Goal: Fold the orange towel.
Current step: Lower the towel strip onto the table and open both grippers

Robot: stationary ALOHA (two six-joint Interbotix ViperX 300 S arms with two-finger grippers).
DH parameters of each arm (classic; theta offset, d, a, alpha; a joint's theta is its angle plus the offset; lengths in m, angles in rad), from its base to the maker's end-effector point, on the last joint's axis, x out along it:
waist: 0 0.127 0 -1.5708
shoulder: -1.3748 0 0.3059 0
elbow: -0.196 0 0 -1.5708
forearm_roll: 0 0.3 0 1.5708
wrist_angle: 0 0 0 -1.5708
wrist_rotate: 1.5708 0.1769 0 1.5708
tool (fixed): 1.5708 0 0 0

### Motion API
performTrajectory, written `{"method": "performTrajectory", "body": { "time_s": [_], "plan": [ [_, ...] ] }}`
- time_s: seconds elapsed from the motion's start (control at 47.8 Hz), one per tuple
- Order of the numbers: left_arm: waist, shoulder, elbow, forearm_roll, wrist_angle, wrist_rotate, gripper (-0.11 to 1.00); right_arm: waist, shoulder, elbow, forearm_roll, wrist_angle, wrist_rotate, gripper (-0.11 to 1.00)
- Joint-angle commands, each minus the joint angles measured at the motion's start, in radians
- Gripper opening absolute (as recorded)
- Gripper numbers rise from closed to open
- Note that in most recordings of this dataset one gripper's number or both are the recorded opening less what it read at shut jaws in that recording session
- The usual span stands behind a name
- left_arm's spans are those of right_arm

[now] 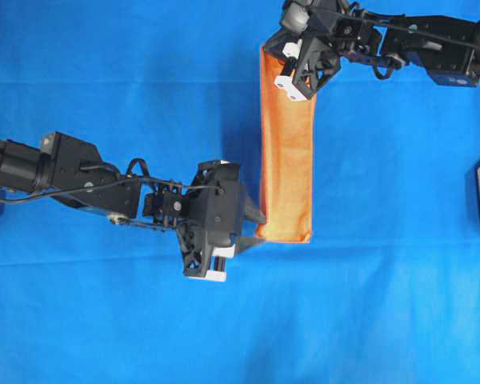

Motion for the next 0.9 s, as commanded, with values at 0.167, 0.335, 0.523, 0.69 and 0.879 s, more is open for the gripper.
{"method": "performTrajectory", "body": {
  "time_s": [0.167,0.335,0.523,0.69,0.879],
  "plan": [
    [-0.015,-0.034,-0.009,0.002,-0.008,0.009,0.61,-0.003,-0.014,-0.026,-0.063,-0.021,0.002,0.51],
    [-0.008,-0.041,-0.011,0.005,0.005,0.015,0.6,0.0,-0.017,-0.029,-0.077,-0.026,0.003,0.64],
    [0.008,-0.123,-0.003,0.006,0.123,0.02,0.6,-0.002,-0.064,-0.023,-0.078,-0.018,0.003,0.64],
    [0.011,-0.249,0.023,0.006,0.264,0.02,0.6,0.0,-0.156,0.012,-0.081,0.005,0.005,0.64],
    [0.014,-0.373,0.101,0.006,0.301,0.018,0.6,0.015,-0.305,0.11,-0.08,0.009,0.012,0.64]
  ]
}}
